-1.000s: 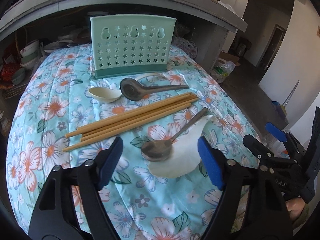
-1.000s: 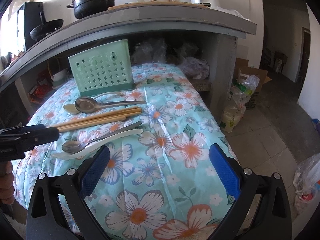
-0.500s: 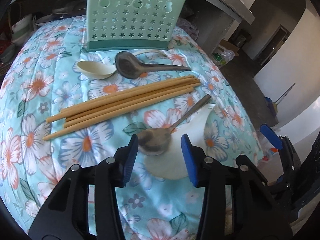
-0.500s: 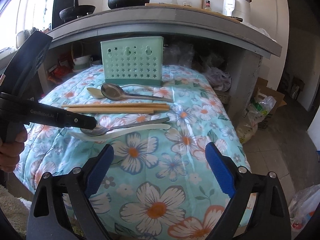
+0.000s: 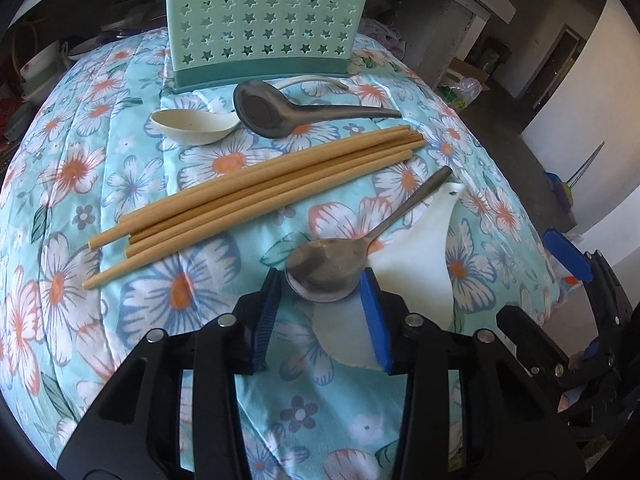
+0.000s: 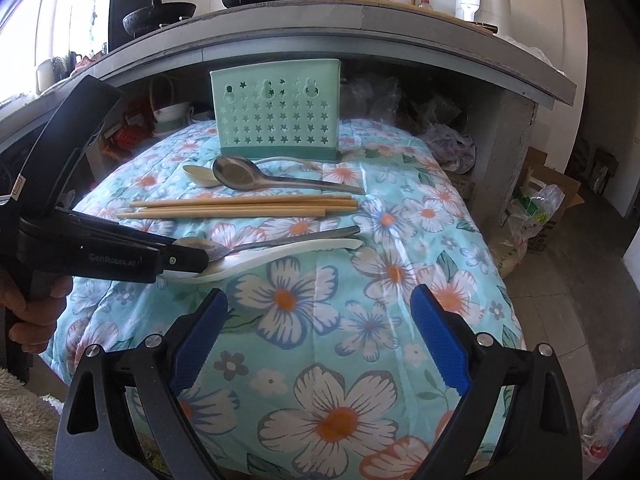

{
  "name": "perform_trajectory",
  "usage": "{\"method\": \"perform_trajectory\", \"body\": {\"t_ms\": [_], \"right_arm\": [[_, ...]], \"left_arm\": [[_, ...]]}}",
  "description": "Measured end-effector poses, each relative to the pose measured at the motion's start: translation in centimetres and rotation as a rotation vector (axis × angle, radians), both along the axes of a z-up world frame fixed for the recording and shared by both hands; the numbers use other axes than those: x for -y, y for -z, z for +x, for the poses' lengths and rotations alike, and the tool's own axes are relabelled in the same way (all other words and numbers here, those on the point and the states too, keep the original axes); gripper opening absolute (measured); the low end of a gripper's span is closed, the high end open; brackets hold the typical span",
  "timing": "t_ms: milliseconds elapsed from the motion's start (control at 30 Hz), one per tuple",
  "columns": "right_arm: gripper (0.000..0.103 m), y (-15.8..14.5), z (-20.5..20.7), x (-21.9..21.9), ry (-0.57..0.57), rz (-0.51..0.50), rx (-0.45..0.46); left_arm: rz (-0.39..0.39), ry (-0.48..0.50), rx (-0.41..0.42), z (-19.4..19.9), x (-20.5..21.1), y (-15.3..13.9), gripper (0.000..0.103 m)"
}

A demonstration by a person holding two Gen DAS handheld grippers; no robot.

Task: Organize utensils
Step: 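Move the left tool to the metal spoon and close on its bowl, then lift the metal spoon with the left tool while the right tool grasps the white spatula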

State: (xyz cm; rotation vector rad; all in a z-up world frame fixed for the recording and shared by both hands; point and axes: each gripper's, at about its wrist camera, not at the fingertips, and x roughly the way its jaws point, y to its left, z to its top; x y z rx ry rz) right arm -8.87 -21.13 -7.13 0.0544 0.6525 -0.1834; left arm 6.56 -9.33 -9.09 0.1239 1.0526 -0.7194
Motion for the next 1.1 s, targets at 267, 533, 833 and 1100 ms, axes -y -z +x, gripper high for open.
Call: {"method": "perform_trajectory", "body": {"t_ms": [267,533,833,1100], "right_arm": [[0.090,0.2,0.3,0.1,0.003,0.015,-0.007],[0.090,0.2,0.4,-0.3,-0.014,0.010,-0.009],[0.090,0.1,0.3,-0.8,-0.031,0.006,-0.004],[0.087,0.2,0.1,-1.3,-0.041,0.013,-0.003]], "left_arm": [[-0.032,-0.026,-0.015,0.9,-0.6,0.0,0.022],[-0.148,-0.077,-0.140,2.7,-2.0,0.4,0.022],[-0.145,-0.102,-0.130,3.1,-1.7,0.6,0.014],[-0.213,-0.141,-0.162,3.4,-2.8,0.3,0.006]]}}
